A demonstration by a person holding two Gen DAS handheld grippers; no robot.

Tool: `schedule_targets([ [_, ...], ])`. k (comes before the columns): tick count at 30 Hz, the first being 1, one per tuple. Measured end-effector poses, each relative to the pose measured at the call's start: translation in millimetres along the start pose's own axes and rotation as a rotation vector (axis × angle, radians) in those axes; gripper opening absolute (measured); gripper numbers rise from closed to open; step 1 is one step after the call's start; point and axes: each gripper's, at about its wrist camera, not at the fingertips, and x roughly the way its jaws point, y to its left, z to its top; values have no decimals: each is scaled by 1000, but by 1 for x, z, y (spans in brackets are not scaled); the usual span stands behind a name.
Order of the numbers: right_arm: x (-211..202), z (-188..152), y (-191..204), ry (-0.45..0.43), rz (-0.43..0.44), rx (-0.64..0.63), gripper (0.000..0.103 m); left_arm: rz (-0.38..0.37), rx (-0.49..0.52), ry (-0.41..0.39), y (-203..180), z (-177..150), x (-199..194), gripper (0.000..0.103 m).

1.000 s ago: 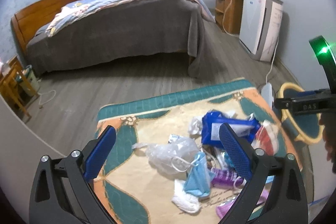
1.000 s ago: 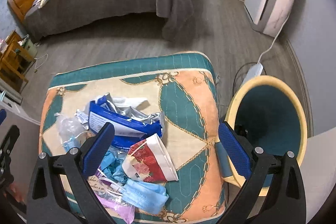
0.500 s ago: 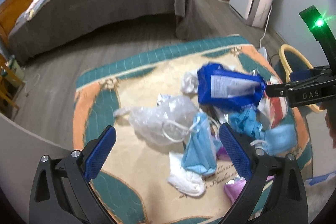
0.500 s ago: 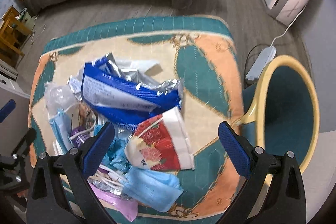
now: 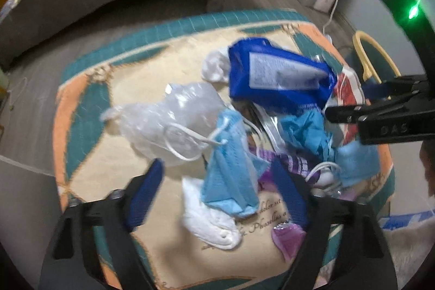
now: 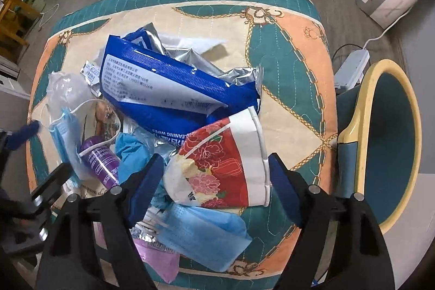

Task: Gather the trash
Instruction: 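Grasp the red-and-white paper cup with the right gripper while the left grasps a blue mask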

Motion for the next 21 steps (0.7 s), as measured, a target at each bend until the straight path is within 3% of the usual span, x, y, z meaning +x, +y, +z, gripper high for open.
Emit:
schedule_targets([
  [2,-5,0,-1,-10,1,-7,76,-2,15,18,-3,-1,5,60],
  [4,-12,0,-4,-26,6,-8,76,-20,28,27,-7,0,7,35],
  [7,-26,2,-15,-59,25,26,76,-20,53,9,-12,3,2,24],
  [13,-74,8,-39,-190,111,134,76,22,140,-157,-31,16,-40,21],
  [21,-130,13,-67,-381,148,208,76,4,119,-382,-39,41,-98,21],
])
